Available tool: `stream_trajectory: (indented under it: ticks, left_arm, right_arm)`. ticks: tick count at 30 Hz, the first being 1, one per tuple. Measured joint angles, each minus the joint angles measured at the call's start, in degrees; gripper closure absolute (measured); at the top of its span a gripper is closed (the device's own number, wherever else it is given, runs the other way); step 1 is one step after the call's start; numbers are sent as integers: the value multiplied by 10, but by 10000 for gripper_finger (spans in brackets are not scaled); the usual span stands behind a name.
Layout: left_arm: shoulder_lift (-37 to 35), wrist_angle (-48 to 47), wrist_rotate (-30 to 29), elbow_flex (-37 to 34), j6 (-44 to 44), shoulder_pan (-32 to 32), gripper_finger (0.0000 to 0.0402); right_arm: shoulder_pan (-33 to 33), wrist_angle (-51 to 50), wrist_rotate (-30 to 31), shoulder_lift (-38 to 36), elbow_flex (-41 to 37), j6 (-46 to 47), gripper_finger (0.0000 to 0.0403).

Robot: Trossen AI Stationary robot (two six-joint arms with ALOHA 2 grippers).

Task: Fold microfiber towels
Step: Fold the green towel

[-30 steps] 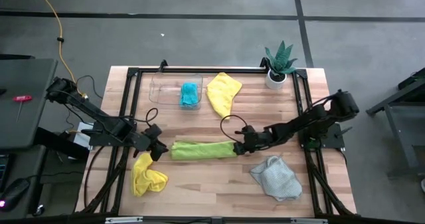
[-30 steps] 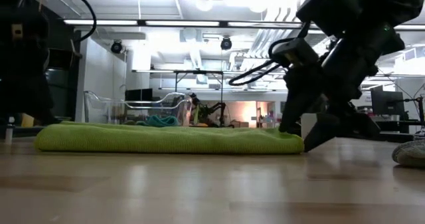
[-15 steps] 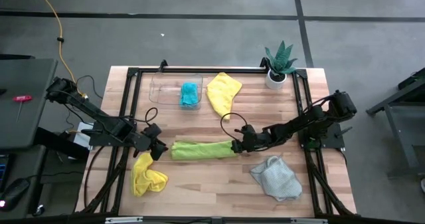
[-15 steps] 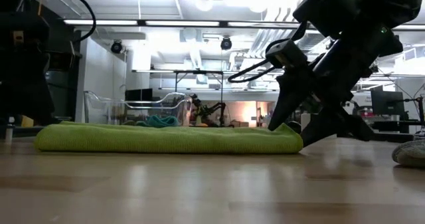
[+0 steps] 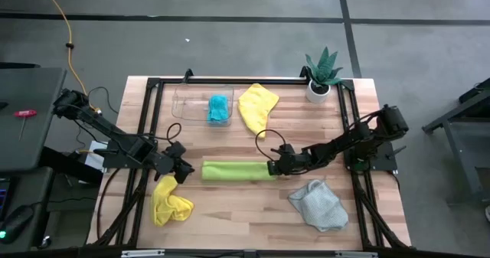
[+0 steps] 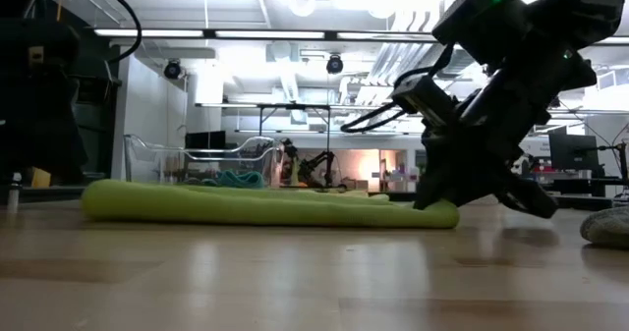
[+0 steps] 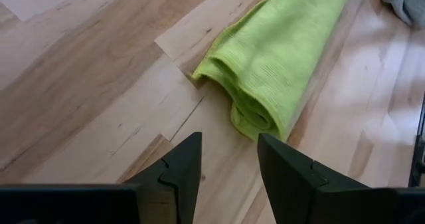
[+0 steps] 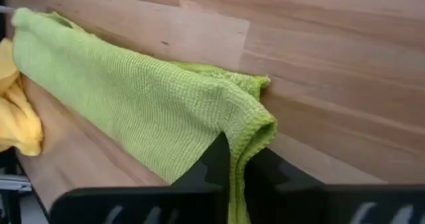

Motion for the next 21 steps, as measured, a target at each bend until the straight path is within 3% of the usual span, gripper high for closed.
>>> stream_trajectory:
  ticks: [6, 12, 16, 21]
  left_arm:
    - [0, 4, 8, 24, 31, 1, 266]
    - [7, 74, -33, 68, 155, 37, 280]
    - [57, 164, -31, 86, 275, 87, 301]
    - [183, 252, 14, 117, 366, 149, 355]
  right_arm:
    - [-2, -137, 24, -85, -22, 6, 397]
    - [-9, -300, 28, -189, -30, 7, 400]
    - [-17, -319, 26, -219, -29, -3, 401]
    - [-19, -315, 26, -222, -29, -3, 402]
